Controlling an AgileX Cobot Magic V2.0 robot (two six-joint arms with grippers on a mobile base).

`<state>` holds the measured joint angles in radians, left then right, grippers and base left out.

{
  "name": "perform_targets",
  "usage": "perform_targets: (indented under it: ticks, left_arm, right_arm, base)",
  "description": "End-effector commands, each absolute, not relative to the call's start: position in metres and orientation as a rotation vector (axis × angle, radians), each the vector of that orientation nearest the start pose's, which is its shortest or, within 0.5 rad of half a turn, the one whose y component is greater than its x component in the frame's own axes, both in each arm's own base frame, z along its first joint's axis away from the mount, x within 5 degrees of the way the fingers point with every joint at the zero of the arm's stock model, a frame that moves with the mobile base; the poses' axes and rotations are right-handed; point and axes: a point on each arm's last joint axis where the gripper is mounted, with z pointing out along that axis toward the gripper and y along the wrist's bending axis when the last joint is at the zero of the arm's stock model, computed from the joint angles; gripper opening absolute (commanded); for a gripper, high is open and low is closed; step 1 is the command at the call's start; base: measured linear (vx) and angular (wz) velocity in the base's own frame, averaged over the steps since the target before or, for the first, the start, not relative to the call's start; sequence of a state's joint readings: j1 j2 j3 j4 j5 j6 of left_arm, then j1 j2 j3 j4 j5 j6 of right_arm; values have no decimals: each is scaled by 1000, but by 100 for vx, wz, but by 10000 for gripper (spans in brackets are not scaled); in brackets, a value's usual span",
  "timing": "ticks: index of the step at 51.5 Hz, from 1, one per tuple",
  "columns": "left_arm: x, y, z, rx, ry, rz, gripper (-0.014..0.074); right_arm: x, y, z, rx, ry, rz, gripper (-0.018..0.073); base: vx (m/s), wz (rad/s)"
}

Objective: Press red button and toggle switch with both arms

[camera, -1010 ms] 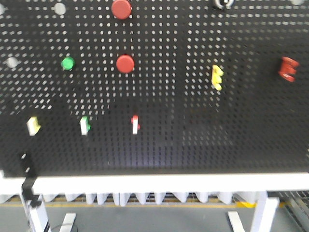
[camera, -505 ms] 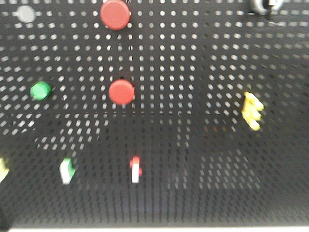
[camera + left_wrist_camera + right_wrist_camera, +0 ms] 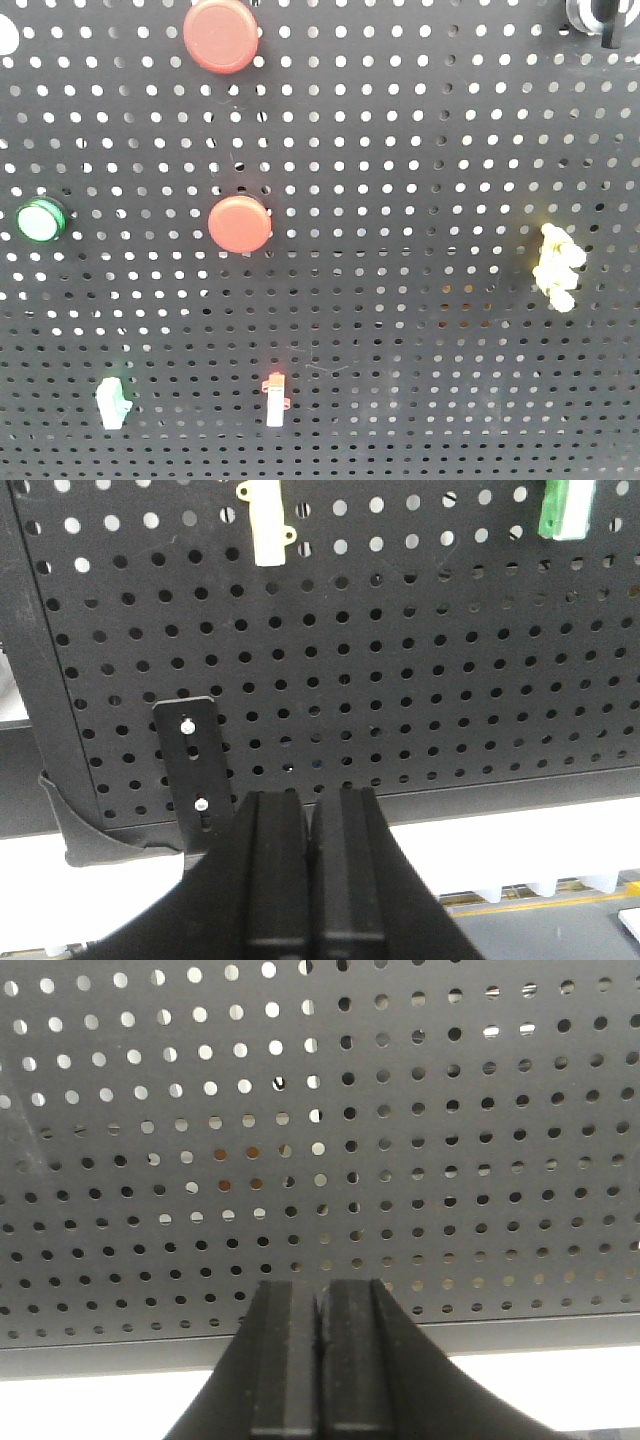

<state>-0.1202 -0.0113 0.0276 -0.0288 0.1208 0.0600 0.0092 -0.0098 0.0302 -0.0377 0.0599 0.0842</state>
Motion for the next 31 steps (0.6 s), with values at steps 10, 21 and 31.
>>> perform_targets:
  ticks: [10,21,31]
  left_arm:
    - [56,-7,190,113,1556,-79,2]
    - [56,-7,191,111,1539,-79,2]
    - [54,-6,215,78,1363,-100,2]
  right_arm:
    - [56,0,202,27,1477,40,-3]
    - [56,0,205,26,1454,41,-3]
    - [50,1,229,39,1224,76,-3]
  base:
    - [0,0]
    - [0,0]
    - [0,0]
